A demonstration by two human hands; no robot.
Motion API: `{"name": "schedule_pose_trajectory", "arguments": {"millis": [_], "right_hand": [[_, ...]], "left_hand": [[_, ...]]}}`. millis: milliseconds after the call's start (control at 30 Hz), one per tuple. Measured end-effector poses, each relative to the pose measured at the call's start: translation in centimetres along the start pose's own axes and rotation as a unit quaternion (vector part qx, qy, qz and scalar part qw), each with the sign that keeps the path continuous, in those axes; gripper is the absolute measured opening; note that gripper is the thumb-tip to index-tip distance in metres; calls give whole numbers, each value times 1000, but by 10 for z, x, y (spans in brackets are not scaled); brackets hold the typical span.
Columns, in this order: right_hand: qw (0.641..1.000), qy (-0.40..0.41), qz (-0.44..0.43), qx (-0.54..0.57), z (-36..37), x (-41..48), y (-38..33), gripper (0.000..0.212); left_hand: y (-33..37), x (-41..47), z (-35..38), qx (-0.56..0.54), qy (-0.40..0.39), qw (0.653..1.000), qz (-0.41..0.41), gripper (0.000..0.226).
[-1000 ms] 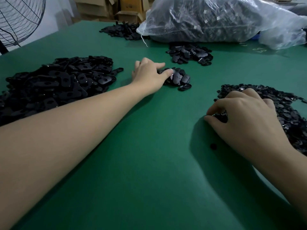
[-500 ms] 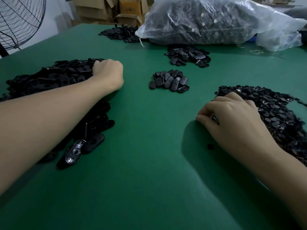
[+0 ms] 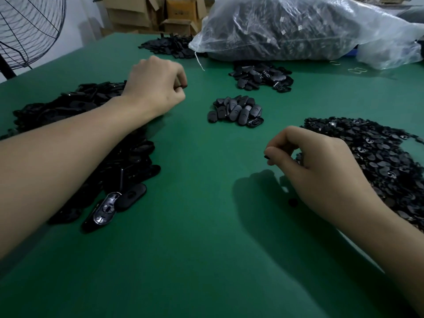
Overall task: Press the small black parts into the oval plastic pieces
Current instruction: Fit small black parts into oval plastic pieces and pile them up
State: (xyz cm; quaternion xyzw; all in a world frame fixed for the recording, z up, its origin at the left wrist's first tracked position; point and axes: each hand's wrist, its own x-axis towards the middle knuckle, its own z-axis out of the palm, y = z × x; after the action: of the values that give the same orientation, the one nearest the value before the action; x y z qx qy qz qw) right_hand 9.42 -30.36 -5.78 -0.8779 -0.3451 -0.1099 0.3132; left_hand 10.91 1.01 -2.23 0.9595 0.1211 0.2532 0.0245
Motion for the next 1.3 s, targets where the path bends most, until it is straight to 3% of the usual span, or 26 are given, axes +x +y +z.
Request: {"name": "schedule_pose_trajectory", "arguments": {"millis": [167,267,367,433,533,600,800,1100,1300], "right_hand": [[996,-4,17,88,1,-1,-4,13],[985,-30,53,164,2,-2,-6,13],[949,-66,103,290,5,-3,-8,10],[922,-82,134,353,5,-4,-9,8],[889,-103,162,416,5,-5,-12,8],[873,-115,172,441,4,-6,-14,10],[821,-140,202,515,4,-9,-22,31],[768,-154,208,585,-1,-7,-24,17],[738,-174,214,616,2,-7,-27,12]], "left_hand": [[16,-23,-15,-98,46,994,21,21],[28,-47,-20,-240,-13,971,-11,19],[44,-80,-27,-476,-122,866,-91,18],[52,-102,-29,-566,-162,798,-131,22],[59,-130,-30,-637,-193,729,-163,28],[62,-144,-30,-662,-206,701,-170,35],[67,-156,-27,-673,-191,700,-140,45],[66,-161,-26,-687,-168,700,-97,44],[66,-162,-27,-669,-146,723,-93,32]]}}
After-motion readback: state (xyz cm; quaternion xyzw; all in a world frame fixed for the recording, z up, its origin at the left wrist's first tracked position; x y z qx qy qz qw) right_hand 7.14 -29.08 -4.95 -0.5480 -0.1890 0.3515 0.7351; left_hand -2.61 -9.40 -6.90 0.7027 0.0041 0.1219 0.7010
